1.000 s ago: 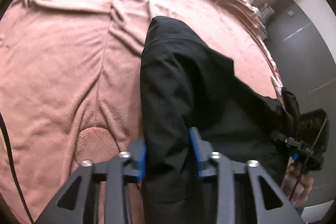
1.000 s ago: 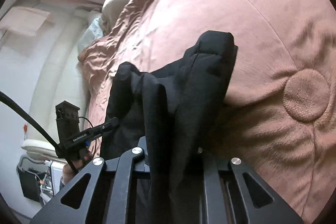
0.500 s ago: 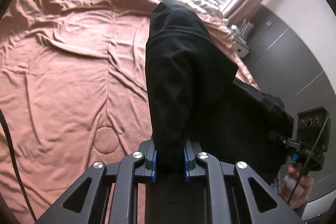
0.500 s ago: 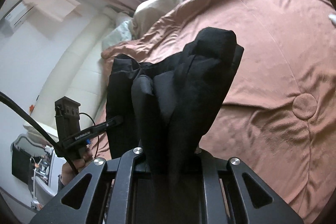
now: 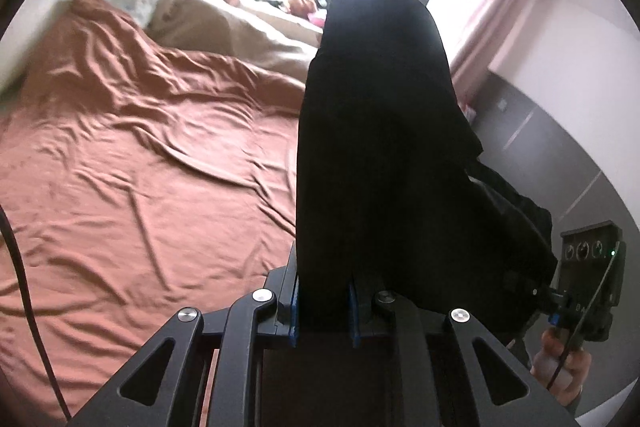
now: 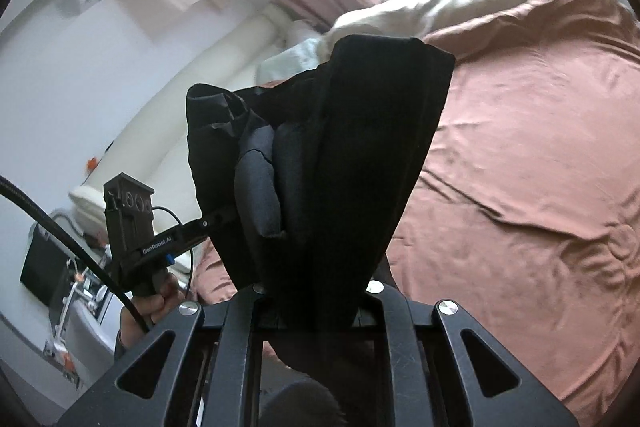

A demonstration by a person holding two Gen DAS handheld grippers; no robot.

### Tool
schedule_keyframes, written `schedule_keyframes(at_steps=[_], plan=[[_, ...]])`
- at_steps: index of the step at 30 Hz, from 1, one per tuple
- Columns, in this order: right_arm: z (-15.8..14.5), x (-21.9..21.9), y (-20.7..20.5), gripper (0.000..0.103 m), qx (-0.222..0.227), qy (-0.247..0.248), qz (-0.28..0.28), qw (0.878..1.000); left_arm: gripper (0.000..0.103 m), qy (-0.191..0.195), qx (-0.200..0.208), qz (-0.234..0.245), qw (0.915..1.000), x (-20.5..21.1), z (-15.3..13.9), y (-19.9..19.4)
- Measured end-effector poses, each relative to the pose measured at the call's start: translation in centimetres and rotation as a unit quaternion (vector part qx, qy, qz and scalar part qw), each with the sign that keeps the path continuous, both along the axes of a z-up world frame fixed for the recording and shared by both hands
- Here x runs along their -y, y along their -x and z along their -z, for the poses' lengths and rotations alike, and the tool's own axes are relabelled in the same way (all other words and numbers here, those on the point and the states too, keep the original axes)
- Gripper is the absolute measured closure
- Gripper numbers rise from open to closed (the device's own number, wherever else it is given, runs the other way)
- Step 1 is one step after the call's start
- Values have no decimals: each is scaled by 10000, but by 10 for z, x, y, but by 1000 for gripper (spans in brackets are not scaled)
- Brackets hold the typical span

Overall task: Fold large clothes
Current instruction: 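Lift the jacket bundle with both tools and carry it toward the bed's headboard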

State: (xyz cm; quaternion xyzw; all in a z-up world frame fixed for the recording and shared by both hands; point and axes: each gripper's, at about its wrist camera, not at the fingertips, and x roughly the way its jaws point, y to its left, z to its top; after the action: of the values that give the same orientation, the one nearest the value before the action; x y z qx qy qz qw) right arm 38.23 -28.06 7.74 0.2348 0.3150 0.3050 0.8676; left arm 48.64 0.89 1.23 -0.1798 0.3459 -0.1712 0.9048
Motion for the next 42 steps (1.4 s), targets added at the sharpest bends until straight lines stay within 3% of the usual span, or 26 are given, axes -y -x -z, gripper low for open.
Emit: schedule_keyframes(at_steps=[9,21,33,42], plan=[[-22,-110,-9,93,243,119,-781,9966,85,51,266,-899,9956,-108,-31,66],[-26,-238,-37,93,290,180,-1769,9836,86,-66,369,-1908,9809,-236,-42,133],[-25,-338,-67,93,253,217,-2249,9738,87,-382,297,-2527,9663,-337,-49,160],[-10,-421,-102,93,109,-101,-2675,9634,87,-788,227,-3057,9486,-414,-71,162]])
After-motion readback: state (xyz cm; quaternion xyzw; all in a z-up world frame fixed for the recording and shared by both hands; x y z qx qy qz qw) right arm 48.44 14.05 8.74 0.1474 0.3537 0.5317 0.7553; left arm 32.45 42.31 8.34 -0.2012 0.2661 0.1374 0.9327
